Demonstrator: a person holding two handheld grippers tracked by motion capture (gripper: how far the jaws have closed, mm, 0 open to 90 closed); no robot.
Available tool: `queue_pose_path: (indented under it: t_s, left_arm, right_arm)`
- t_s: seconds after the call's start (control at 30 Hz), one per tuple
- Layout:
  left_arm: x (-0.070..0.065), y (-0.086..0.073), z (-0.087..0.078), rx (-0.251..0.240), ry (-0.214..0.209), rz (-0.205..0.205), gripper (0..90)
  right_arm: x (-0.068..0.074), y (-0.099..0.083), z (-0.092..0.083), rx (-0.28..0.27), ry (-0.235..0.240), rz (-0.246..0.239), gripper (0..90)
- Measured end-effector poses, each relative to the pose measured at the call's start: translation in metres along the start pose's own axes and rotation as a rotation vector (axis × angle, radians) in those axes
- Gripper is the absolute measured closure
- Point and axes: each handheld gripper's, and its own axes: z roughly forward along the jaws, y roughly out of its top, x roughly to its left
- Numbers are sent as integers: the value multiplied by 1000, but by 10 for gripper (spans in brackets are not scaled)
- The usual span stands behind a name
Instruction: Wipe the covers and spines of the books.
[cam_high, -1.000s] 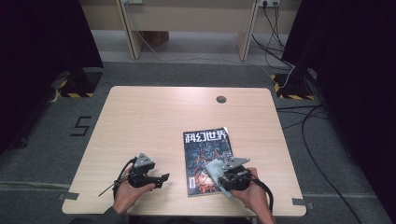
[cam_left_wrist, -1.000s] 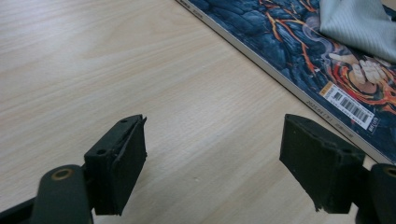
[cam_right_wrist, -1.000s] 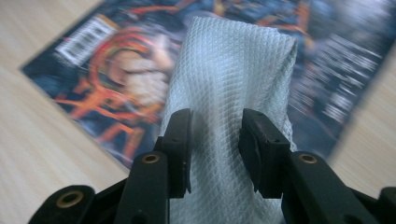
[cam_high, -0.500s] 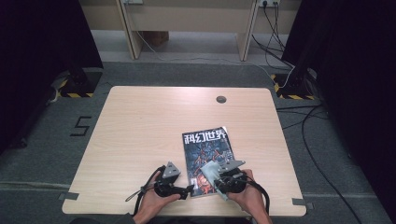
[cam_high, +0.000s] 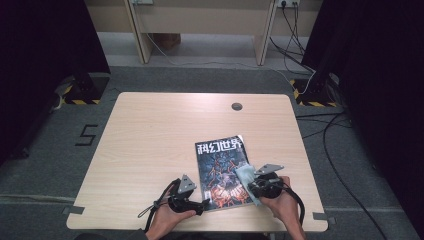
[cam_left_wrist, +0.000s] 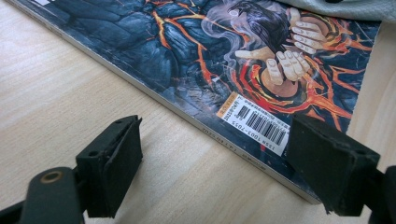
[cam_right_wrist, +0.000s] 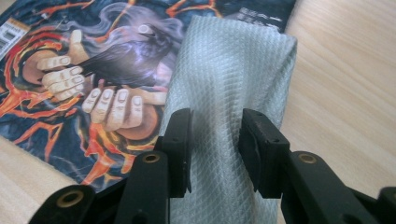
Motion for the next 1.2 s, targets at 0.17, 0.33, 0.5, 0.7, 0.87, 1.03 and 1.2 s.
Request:
queue_pose_path:
  t_s: [0.17,0.33,0.5,0.7,0.87,1.03,1.2]
  left_arm:
    - [4,1,-1,9,6,0,167]
    - [10,1,-3,17,17,-9,165]
    - [8,1,-3,15,21,1,171]
    - [9,1,-3,12,17,-9,172]
    - [9,1,-3,13,14,-12,168]
    - [10,1,-3,16,16,-10,157]
    - [10,1,-3,15,17,-10,151]
  right_arm:
    - [7,2,0,11,-29,-34,647]
    - [31,9,5,12,20,-109,651]
    - [46,16,12,-1,81,-149,636]
    - [16,11,10,-24,15,-71,640]
    - [6,8,9,-38,-24,-33,658]
    - [17,15,12,-20,-29,-88,660]
    - [23,28,23,-27,15,-115,656]
